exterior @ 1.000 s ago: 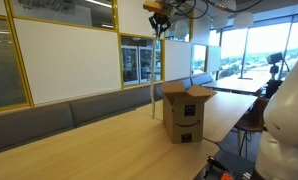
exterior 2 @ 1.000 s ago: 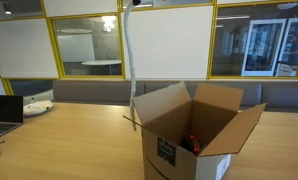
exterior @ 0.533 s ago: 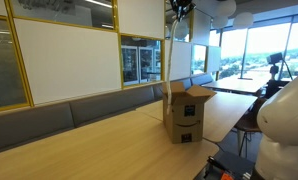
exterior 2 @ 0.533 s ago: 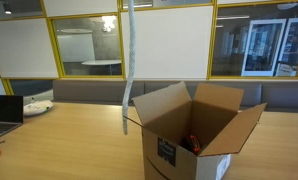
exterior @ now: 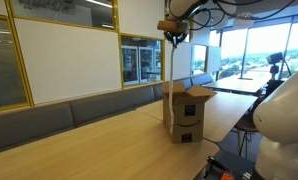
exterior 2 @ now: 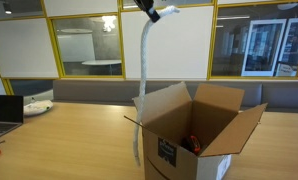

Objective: Move the box to the right, place the objects on the table inside the box

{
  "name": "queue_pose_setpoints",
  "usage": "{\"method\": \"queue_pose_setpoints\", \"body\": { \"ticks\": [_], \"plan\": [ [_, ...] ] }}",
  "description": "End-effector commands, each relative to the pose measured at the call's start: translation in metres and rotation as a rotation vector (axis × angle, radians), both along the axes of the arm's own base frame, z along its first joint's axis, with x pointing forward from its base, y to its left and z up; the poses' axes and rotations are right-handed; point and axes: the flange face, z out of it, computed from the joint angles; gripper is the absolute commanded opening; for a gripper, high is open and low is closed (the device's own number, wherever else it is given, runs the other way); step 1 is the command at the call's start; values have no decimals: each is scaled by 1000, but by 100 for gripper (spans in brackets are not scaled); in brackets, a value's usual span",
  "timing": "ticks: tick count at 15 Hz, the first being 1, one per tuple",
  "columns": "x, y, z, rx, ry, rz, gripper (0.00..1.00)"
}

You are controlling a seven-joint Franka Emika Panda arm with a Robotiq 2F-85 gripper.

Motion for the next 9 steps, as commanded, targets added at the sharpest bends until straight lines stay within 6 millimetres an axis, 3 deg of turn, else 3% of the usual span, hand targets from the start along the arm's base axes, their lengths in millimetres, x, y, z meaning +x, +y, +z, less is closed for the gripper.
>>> {"method": "queue_pose_setpoints", "body": {
  "ticks": [1,4,9],
  "plan": [
    [27,-24,-26,-31,5,-40,11],
    [37,-44,-33,-72,-9,-89,11],
    [46,-80,-65,-77,31,-139,11]
  ]
}}
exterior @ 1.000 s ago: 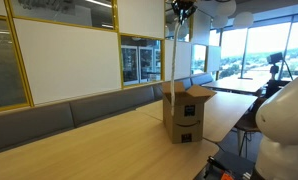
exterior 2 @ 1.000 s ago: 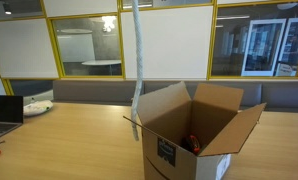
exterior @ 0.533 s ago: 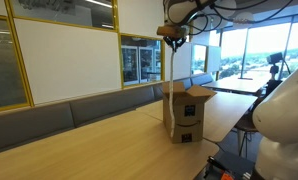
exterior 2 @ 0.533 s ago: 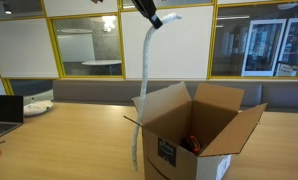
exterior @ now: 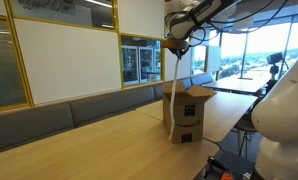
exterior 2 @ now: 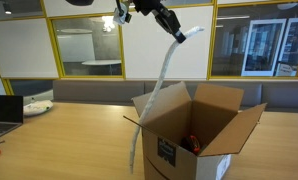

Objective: Move the box to the right, place the objects on the table inside the box

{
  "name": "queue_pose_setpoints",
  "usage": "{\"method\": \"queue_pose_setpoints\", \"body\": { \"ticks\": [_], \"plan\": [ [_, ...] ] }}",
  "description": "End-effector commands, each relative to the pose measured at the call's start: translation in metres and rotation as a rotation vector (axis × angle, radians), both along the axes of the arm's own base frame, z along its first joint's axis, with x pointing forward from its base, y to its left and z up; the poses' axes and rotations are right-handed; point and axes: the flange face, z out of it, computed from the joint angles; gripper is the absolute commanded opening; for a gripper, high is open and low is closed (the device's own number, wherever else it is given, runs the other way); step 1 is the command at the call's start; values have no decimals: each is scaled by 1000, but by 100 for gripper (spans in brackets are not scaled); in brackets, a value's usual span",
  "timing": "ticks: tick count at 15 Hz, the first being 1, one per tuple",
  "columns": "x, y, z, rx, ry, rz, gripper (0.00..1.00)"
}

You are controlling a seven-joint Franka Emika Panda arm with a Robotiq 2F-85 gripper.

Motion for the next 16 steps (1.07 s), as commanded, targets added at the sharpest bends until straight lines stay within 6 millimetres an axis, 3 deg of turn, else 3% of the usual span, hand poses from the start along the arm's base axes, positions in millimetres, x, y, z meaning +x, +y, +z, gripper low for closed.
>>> {"method": "queue_pose_setpoints", "body": {
  "ticks": [1,8,14,16],
  "plan": [
    [12,-25,-15,-12,-7,-28,11],
    [35,-68,-88,69,51,-20,11],
    [54,-110,-146,135,1,15,11],
    [58,-113,-159,125,-40,43,11]
  ]
}}
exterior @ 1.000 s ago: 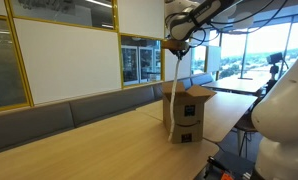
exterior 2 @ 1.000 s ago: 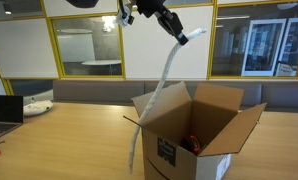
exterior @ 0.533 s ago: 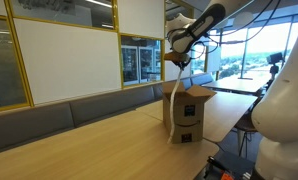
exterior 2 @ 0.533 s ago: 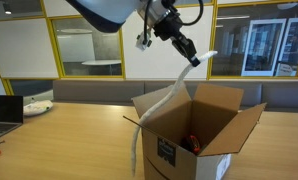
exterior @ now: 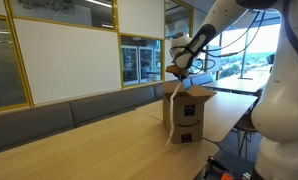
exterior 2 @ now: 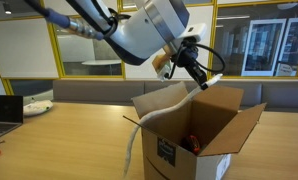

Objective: Move the box to the right, place the objects on the table inside the box

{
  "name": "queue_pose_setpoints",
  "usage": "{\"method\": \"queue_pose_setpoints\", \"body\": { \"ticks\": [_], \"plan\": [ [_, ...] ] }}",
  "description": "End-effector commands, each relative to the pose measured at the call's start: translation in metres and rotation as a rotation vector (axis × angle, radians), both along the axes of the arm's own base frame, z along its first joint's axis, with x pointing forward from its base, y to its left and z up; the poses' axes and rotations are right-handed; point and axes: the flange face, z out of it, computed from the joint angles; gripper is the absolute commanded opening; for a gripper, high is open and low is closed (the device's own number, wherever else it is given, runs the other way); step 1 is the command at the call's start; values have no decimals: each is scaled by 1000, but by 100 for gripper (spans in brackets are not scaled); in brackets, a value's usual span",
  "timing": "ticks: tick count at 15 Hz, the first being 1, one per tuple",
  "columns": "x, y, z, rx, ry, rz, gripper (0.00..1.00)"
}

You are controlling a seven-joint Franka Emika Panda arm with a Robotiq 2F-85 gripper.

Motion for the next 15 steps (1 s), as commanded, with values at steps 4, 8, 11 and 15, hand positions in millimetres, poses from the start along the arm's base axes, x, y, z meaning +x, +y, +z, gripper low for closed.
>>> {"method": "queue_pose_setpoints", "body": {
  "ticks": [4,8,11,15],
  "plan": [
    [16,-19,-46,49,-77,61,10],
    [14,-36,-103,154,-53,35,10],
    [11,-44,-149,241,-13,22,9],
    [7,-53,-197,337,46,3,13]
  ]
}}
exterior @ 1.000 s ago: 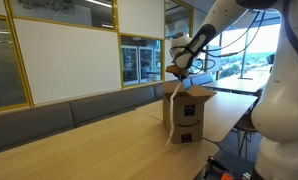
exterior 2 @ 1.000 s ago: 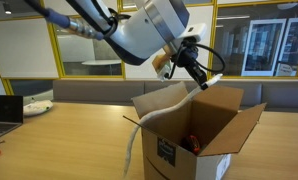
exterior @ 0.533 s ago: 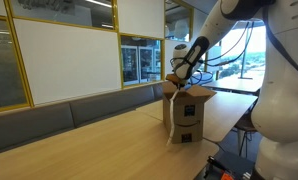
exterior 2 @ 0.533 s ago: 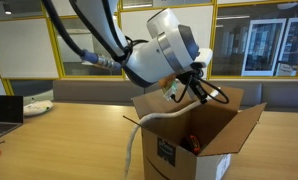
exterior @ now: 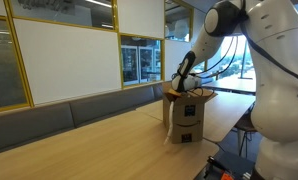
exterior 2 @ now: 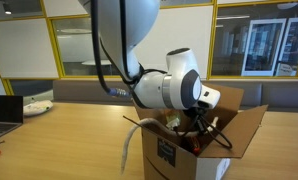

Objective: Move the box to the right, place the objects on the table inside the box

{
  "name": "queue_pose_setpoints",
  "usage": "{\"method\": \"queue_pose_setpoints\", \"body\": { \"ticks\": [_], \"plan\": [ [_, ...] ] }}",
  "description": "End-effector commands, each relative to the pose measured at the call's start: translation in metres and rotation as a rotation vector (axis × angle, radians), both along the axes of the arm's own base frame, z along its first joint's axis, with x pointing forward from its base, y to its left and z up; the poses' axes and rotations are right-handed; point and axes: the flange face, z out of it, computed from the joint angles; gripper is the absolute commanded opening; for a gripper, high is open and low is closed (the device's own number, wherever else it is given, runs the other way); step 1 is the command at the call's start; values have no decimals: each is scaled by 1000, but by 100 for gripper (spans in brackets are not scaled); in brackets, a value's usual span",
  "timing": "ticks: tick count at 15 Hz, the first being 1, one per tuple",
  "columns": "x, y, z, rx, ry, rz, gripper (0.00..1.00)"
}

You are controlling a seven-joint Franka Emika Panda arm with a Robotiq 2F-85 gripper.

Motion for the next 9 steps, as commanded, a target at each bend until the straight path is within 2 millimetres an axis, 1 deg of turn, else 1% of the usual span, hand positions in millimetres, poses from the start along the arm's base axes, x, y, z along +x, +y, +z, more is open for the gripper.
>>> {"method": "queue_pose_setpoints", "body": {
  "ticks": [1,3,5,8,9],
  "plan": [
    [1,-10,-28,55,15,4,37],
    [0,-11,-37,76,30,10,40],
    [0,-9,-33,71,29,26,53],
    [-2,8,-2,20,-5,74,78],
    [-1,14,7,3,-16,87,84]
  ]
}}
